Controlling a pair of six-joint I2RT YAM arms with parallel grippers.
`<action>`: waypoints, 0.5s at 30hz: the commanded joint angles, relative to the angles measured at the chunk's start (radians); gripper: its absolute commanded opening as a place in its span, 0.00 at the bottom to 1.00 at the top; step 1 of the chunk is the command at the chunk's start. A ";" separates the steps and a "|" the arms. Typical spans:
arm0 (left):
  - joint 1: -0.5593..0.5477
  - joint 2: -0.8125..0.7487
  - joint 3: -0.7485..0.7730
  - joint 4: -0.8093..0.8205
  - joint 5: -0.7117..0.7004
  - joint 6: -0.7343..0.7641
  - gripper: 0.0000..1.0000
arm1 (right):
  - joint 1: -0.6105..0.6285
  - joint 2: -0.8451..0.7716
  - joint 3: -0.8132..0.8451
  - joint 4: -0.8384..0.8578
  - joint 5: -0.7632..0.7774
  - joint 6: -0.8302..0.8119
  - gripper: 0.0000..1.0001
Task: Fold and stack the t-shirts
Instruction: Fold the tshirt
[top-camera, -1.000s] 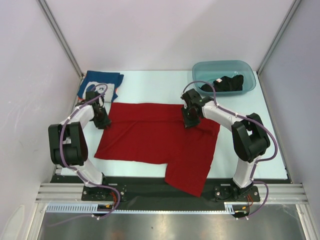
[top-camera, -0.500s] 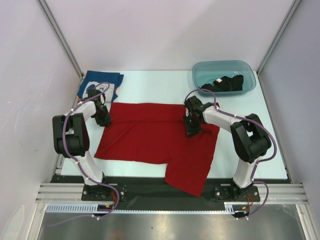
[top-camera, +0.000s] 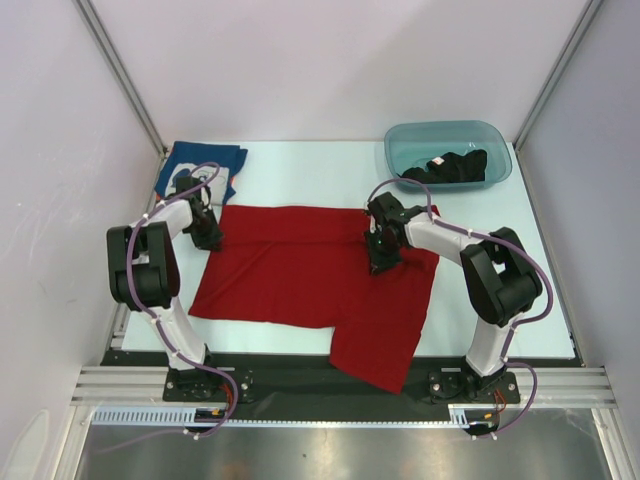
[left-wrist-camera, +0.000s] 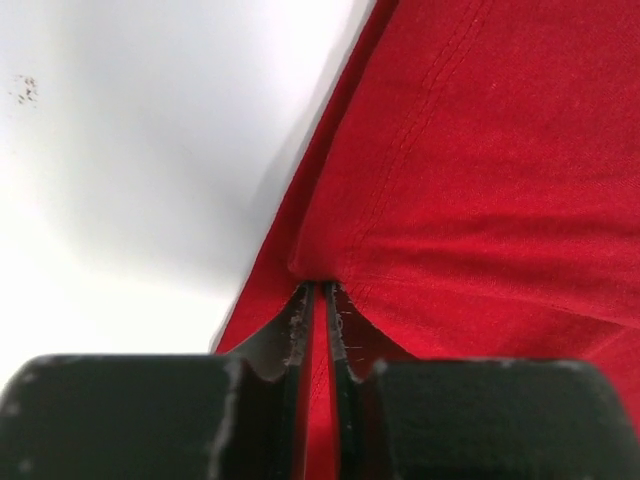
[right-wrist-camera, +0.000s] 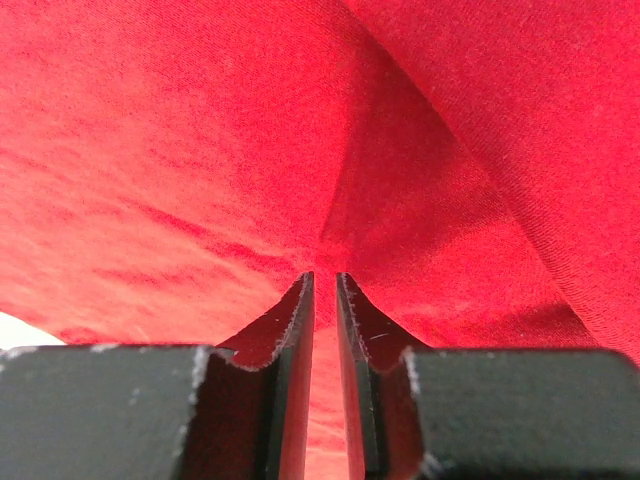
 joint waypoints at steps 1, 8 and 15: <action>0.006 0.015 0.025 0.014 0.003 0.016 0.08 | 0.008 -0.010 -0.003 0.023 -0.011 0.014 0.19; 0.006 -0.049 0.030 0.020 -0.057 0.013 0.00 | 0.016 0.007 -0.016 0.027 -0.002 0.030 0.16; 0.003 -0.102 0.082 -0.028 -0.141 0.021 0.00 | 0.022 0.048 -0.056 0.040 0.016 0.083 0.07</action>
